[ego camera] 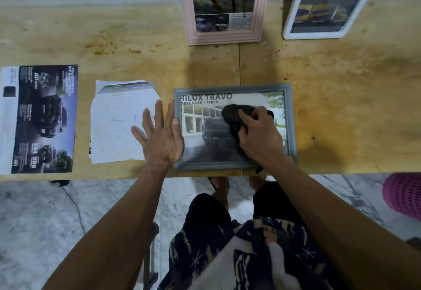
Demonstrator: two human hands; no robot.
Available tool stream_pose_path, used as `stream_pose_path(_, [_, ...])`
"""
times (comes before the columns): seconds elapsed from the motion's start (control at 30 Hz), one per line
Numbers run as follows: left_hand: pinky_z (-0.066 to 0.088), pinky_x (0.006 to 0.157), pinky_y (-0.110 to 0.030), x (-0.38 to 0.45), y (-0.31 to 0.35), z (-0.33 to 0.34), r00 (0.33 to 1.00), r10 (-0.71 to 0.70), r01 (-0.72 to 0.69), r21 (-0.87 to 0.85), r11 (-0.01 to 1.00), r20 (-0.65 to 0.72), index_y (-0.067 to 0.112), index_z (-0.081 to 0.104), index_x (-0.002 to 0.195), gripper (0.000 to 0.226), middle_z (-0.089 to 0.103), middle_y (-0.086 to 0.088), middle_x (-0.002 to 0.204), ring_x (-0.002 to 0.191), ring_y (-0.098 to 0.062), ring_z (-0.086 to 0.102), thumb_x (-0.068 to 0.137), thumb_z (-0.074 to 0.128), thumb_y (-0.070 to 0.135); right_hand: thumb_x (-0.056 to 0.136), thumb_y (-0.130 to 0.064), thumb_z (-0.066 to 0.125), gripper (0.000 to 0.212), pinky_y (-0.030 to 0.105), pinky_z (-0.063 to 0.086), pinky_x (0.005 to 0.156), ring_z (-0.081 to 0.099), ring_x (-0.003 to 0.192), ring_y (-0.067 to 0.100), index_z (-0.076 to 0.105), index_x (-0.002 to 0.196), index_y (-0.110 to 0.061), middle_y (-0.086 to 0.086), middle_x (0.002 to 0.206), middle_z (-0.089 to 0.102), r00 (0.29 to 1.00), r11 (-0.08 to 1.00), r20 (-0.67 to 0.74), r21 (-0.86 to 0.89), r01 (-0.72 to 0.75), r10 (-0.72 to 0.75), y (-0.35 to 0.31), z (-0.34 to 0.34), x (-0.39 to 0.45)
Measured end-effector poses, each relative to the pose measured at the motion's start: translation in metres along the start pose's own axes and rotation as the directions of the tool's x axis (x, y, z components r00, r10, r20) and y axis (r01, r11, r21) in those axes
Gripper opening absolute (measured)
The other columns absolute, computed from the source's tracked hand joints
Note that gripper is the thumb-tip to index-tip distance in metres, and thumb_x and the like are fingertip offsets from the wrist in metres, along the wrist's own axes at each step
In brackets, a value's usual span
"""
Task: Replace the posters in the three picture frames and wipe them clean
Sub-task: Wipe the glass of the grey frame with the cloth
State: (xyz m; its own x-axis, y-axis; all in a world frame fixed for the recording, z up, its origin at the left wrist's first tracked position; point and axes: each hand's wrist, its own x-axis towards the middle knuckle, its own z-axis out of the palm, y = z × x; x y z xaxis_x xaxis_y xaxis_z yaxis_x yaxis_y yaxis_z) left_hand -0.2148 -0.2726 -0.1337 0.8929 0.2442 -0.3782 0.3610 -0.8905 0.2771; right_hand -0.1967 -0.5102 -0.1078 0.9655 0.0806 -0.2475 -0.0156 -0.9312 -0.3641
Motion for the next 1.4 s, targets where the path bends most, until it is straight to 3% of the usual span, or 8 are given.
stream_pose_path(0.1, [-0.015,0.115,-0.061,-0.001,0.001,0.000,1.000,-0.006,0.006,-0.013,1.000,-0.008,0.048,-0.002,0.154,0.053,-0.009,0.017,0.165,0.152,-0.020,-0.016,0.102,0.002,0.053,0.092,-0.023,0.050,0.046,0.041,0.048,0.071,0.047,0.099,0.035,0.053,0.138,-0.018,0.014,0.115,0.045,0.991,0.993,-0.064,0.008,-0.115,0.115,0.024,-0.010,-0.004])
stream_pose_path(0.33, [-0.017,0.113,-0.059,-0.002,0.002,0.001,0.999,-0.017,0.017,-0.010,1.000,-0.029,0.048,0.000,0.154,0.052,-0.007,0.017,0.165,0.152,-0.020,-0.015,0.102,0.002,0.053,0.088,-0.013,0.051,0.046,0.046,0.046,0.084,0.049,0.098,0.042,0.053,0.134,-0.008,0.023,0.117,0.048,0.970,0.973,-0.082,0.048,-0.224,0.227,0.012,-0.001,-0.029])
stream_pose_path(0.43, [-0.017,0.114,-0.059,-0.001,0.001,0.002,0.999,-0.022,0.022,-0.006,1.000,-0.028,0.048,-0.001,0.154,0.053,-0.007,0.017,0.165,0.152,-0.020,-0.014,0.102,0.001,0.054,0.088,-0.018,0.052,0.044,0.042,0.051,0.079,0.052,0.092,0.038,0.054,0.131,-0.008,0.022,0.115,0.048,0.983,0.983,-0.057,0.072,-0.169,0.173,-0.011,0.013,-0.035])
stream_pose_path(0.5, [-0.016,0.114,-0.060,0.000,0.000,0.003,1.000,-0.022,0.022,-0.013,1.000,-0.021,0.049,-0.001,0.154,0.053,-0.008,0.017,0.165,0.152,-0.020,-0.015,0.102,0.002,0.054,0.091,-0.023,0.050,0.048,0.043,0.050,0.084,0.049,0.100,0.037,0.049,0.137,-0.012,0.019,0.122,0.043,0.990,0.984,0.011,0.112,-0.140,0.140,-0.030,0.021,-0.035])
stream_pose_path(0.67, [-0.018,0.114,-0.060,0.001,-0.001,0.002,1.000,-0.022,0.022,-0.026,0.999,0.012,0.050,-0.003,0.154,0.053,-0.010,0.017,0.165,0.151,-0.019,-0.018,0.102,0.002,0.055,0.091,-0.022,0.051,0.052,0.045,0.048,0.083,0.043,0.100,0.036,0.044,0.142,-0.016,0.017,0.121,0.041,0.993,0.994,0.106,0.097,0.049,-0.059,-0.075,0.037,-0.036])
stream_pose_path(0.87, [-0.019,0.113,-0.063,0.005,-0.005,0.000,0.997,0.001,0.000,-0.015,1.000,0.079,0.051,-0.006,0.153,0.053,-0.017,0.017,0.164,0.150,-0.020,-0.023,0.101,0.000,0.057,0.090,-0.025,0.049,0.043,0.048,0.045,0.082,0.041,0.111,0.035,0.050,0.133,-0.024,0.014,0.129,0.038,0.974,0.989,0.183,0.083,0.123,-0.137,-0.096,0.046,-0.043])
stream_pose_path(1.13, [-0.016,0.113,-0.063,-0.002,0.007,-0.001,0.999,-0.029,0.029,0.013,1.000,0.022,0.044,-0.002,0.156,0.054,-0.011,0.012,0.166,0.152,-0.024,-0.017,0.103,0.005,0.053,0.078,-0.021,0.064,0.030,0.044,0.040,0.084,0.045,0.109,0.028,0.068,0.107,-0.028,0.002,0.117,0.050,0.917,0.927,0.181,-0.057,0.370,-0.355,-0.060,0.031,-0.051])
stream_pose_path(1.4, [-0.013,0.115,-0.063,-0.004,0.012,0.001,0.998,-0.066,0.065,0.061,0.996,0.016,0.042,-0.001,0.156,0.054,-0.008,0.012,0.166,0.152,-0.025,-0.013,0.103,0.006,0.052,0.069,-0.024,0.061,0.028,0.041,0.045,0.082,0.052,0.100,0.026,0.075,0.093,-0.027,0.000,0.105,0.058,0.939,0.936,0.139,-0.119,0.330,-0.314,0.027,-0.004,-0.049])
